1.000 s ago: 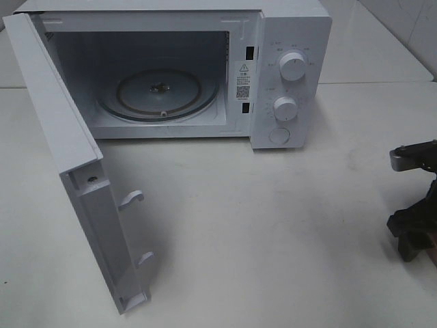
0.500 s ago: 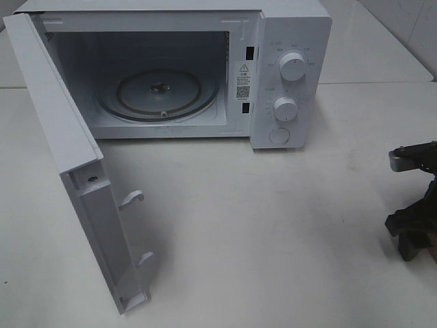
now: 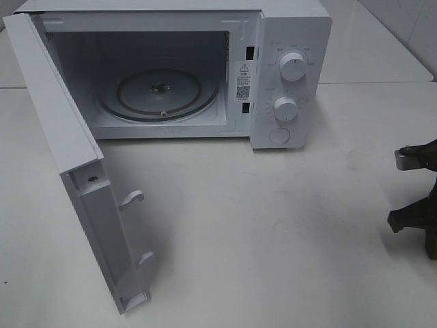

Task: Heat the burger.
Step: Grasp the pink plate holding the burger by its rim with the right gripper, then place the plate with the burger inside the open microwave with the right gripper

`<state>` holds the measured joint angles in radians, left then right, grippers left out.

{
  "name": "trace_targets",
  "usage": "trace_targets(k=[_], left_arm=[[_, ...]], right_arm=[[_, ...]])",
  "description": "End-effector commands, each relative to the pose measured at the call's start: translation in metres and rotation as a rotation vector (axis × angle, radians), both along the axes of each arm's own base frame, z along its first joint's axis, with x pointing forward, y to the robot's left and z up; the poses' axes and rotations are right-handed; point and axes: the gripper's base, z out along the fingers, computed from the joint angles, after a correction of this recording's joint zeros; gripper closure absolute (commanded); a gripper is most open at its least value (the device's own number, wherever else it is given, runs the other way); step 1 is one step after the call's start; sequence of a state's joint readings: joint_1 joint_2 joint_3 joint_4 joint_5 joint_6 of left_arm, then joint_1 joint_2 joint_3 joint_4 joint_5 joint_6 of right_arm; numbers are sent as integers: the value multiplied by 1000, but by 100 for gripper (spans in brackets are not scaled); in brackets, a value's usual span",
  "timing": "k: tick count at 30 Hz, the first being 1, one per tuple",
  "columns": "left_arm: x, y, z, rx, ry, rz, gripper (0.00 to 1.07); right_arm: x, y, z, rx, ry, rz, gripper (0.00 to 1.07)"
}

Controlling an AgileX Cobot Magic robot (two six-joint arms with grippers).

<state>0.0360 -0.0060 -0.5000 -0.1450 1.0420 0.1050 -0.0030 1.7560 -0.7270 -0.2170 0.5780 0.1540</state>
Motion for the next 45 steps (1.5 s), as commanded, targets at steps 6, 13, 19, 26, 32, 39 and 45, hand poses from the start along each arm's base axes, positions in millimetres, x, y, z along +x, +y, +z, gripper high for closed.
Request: trace_targets(k=[6,13,19,26,32,39,45], left_arm=[[-3,0,-1,1,-24,-5,6],[-3,0,-1,1,-24,-5,6],[-3,0,-1,1,-24,-5,6],[-3,0,-1,1,-24,-5,6],[-3,0,-1,1,-24,-5,6],[-3,0,-1,1,-24,-5,6],[-3,0,-1,1,-24,-5,6]], right_arm=[[-3,-1,-4,3,44,-26,107],[-3,3,3,-28,15,-17,107],[-4,10,5,-137,18,8,107],[-5,19,7,-207,22,41,107],[-7,17,11,-226,19,20,107],[-8,23,26,-281,-29,58,107],[-11,34,31,-321,-33,105,107]])
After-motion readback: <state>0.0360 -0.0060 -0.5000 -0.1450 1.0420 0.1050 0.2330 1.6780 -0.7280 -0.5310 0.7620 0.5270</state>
